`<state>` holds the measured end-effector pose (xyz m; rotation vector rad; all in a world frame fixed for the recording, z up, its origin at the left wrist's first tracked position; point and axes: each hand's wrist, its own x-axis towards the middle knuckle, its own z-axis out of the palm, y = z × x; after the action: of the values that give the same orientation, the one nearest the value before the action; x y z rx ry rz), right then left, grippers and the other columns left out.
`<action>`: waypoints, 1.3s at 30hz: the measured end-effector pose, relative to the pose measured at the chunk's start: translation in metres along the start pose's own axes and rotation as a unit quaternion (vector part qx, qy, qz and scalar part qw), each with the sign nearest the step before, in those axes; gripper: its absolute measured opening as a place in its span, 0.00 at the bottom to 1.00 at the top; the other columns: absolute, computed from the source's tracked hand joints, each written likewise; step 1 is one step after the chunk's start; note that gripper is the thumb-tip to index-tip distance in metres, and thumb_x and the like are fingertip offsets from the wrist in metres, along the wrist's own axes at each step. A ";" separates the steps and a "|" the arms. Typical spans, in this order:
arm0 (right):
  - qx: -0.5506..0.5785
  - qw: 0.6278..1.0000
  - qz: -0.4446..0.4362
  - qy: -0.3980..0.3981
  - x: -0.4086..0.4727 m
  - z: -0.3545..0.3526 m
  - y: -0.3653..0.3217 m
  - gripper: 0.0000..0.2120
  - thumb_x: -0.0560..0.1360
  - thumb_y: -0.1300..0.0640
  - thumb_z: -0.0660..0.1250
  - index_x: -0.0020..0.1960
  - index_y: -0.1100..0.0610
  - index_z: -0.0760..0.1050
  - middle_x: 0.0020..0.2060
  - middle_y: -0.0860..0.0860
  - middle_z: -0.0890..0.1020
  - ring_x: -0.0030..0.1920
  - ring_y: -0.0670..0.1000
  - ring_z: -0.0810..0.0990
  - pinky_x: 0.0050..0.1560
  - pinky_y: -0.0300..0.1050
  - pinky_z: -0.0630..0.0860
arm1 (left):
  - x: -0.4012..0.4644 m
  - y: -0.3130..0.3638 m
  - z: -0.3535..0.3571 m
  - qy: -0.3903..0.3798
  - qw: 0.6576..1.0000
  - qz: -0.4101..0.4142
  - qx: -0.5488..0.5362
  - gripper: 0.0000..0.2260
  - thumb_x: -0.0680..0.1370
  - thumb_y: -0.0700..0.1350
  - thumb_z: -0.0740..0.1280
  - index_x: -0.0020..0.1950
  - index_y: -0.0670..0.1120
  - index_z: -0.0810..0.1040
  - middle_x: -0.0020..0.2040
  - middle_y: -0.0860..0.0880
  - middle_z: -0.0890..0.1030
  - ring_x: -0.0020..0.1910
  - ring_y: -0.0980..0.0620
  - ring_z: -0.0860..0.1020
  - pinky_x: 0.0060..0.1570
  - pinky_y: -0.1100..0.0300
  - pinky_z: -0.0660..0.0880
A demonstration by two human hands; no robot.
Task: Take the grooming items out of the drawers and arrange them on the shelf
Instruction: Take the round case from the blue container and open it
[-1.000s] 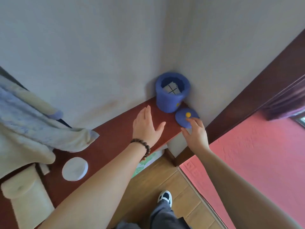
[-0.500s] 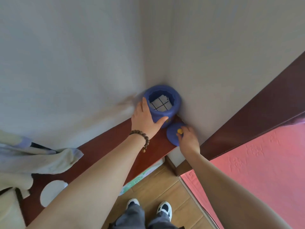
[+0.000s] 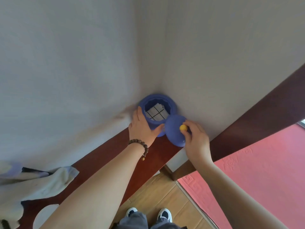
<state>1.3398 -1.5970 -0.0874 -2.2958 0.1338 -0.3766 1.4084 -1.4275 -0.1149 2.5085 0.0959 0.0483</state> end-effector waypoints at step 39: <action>-0.010 0.986 -0.088 -0.142 0.052 0.050 -0.065 0.23 0.81 0.59 0.59 0.74 0.61 0.60 0.74 0.53 0.64 0.76 0.50 0.57 0.69 0.32 0.52 | -0.031 -0.006 -0.020 0.019 0.994 0.015 0.108 0.44 0.73 0.68 0.60 0.78 0.43 0.49 0.78 0.46 0.56 0.76 0.48 0.56 0.73 0.52 0.58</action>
<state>1.4033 -1.5287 -0.0598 -2.3612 -0.2102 -0.1335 1.3760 -1.4131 -0.1028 2.7261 0.0815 0.1023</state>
